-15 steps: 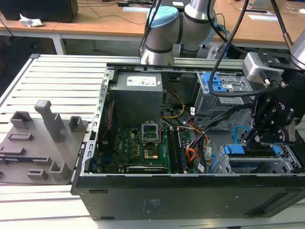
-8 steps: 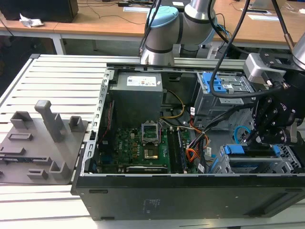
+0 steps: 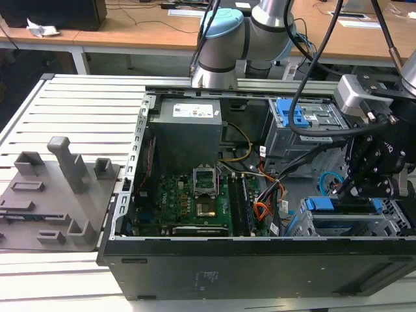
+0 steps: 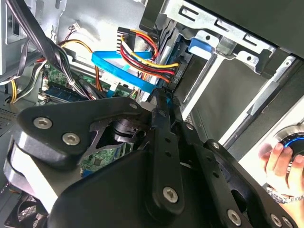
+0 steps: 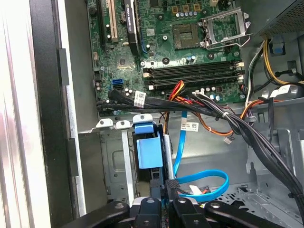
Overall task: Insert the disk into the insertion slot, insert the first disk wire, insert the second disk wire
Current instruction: 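Insert the second disk wire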
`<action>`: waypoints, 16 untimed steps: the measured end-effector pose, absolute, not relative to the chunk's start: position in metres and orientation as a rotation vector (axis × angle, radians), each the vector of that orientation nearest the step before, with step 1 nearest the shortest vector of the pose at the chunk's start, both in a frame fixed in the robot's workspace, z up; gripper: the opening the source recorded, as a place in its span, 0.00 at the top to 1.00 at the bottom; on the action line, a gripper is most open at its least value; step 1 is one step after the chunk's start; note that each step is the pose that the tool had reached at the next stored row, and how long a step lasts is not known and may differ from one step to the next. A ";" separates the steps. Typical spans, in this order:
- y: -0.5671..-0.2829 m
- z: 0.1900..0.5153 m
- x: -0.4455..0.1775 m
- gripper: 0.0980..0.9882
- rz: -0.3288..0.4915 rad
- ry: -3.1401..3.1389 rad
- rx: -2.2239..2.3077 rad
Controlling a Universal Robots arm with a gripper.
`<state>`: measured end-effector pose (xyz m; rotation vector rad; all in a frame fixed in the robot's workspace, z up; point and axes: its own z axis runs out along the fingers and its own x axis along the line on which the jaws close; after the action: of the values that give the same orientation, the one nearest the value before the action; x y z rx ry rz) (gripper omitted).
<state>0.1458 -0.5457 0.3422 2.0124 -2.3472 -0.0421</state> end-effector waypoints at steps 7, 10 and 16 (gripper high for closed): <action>-0.547 0.337 0.146 0.93 -0.042 -2.344 2.015; -0.547 0.337 0.146 0.92 -0.043 -2.345 2.016; -0.545 0.361 0.146 0.84 -0.041 -2.344 2.015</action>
<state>0.1457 -0.5450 0.3607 2.0152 -2.3441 -0.0409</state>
